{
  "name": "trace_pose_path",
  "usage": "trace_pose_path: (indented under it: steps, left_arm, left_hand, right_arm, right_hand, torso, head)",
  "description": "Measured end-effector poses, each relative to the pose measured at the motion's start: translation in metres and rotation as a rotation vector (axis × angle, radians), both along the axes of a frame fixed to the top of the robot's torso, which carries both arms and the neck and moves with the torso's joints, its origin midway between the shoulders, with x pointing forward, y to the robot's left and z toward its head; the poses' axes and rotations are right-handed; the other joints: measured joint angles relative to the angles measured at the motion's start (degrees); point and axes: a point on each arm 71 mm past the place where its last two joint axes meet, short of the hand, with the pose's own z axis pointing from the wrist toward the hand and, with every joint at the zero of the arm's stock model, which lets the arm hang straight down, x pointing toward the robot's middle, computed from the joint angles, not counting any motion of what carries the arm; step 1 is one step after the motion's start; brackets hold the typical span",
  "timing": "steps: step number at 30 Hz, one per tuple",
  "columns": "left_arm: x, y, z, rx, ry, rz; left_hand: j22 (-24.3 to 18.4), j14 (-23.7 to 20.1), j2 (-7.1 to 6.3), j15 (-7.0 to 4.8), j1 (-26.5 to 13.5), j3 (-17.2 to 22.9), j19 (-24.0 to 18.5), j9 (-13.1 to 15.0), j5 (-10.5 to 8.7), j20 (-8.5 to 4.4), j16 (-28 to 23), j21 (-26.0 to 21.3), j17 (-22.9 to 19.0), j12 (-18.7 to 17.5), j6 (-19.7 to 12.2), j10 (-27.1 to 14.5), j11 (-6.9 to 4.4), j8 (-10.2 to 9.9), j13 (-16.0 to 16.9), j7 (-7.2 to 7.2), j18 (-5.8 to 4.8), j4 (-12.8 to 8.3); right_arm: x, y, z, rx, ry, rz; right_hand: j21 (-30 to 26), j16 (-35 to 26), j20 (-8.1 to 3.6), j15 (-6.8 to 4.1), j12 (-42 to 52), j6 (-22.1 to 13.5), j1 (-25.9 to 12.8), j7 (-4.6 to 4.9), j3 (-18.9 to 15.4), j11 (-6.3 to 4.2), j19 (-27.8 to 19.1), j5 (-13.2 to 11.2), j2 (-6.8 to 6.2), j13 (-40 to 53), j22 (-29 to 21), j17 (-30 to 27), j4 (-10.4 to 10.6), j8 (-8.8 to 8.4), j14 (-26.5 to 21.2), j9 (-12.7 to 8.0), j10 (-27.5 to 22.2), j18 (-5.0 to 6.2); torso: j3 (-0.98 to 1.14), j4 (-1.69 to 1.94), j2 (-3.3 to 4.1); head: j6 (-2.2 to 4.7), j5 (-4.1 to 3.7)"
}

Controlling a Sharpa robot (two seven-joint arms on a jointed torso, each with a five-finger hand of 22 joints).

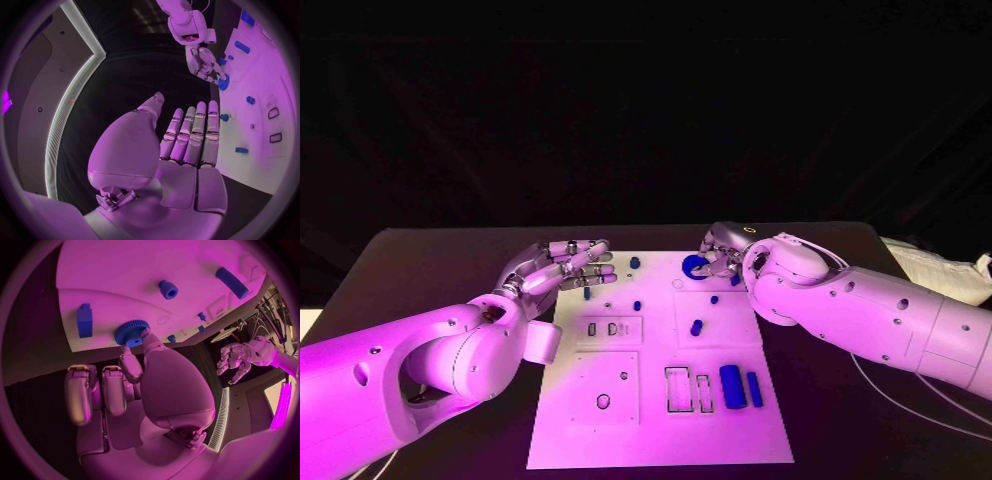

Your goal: Assemble the parts on the task board

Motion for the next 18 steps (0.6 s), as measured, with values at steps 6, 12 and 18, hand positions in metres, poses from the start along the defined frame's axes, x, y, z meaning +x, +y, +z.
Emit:
trace_pose_path:
  steps: [6,12,18]
  left_arm:
    - [0.000,0.000,0.000,0.001,0.002,-0.001]
    - [0.000,0.000,0.000,0.001,0.005,-0.004]
    - [0.000,0.000,-0.001,0.001,0.007,-0.005]
  left_hand:
    - [0.00,0.00,0.23,0.00,-0.23,0.00,0.00,0.00,0.00,0.00,0.00,0.00,0.00,0.00,0.00,0.00,0.00,0.00,0.00,0.00,-0.01,0.00]
    - [0.00,0.00,0.23,0.00,-0.23,0.00,0.00,0.00,0.00,0.00,0.00,0.00,0.00,0.00,0.00,0.00,0.00,0.00,0.00,0.00,-0.01,0.00]
    - [0.00,0.00,0.52,0.00,0.07,0.22,0.00,0.00,0.00,0.00,-0.22,0.00,0.03,0.00,0.00,0.00,0.00,0.00,0.00,0.00,0.00,-0.22]
  right_arm:
    - [-0.005,0.007,0.000,0.000,-0.034,0.013]
    - [-0.009,0.013,0.004,0.020,-0.088,0.026]
    - [-0.017,0.029,0.011,0.049,-0.126,0.066]
  right_hand:
    - [0.35,0.22,-0.22,-0.52,0.26,0.49,0.61,0.12,1.98,0.00,0.22,-1.62,0.60,0.64,0.00,0.00,-0.86,0.31,0.08,0.15,0.00,0.00]
    - [0.35,0.22,-0.22,-0.52,0.66,0.51,0.62,0.10,2.67,0.00,0.21,-1.77,0.59,1.11,-0.01,-0.01,-0.96,0.31,0.08,0.15,0.00,0.00]
    - [0.35,0.22,-0.22,-0.52,0.66,0.52,0.62,0.08,2.68,0.00,0.21,-1.85,0.59,1.06,-0.01,-0.01,-0.94,0.27,0.08,0.15,0.00,0.00]
  torso:
    - [0.00,-0.01,-0.01]
    - [-0.01,0.05,0.00]
    - [0.03,0.06,0.03]
  head:
    - [0.06,0.07]
    - [0.10,-0.05]
    - [0.07,0.18]
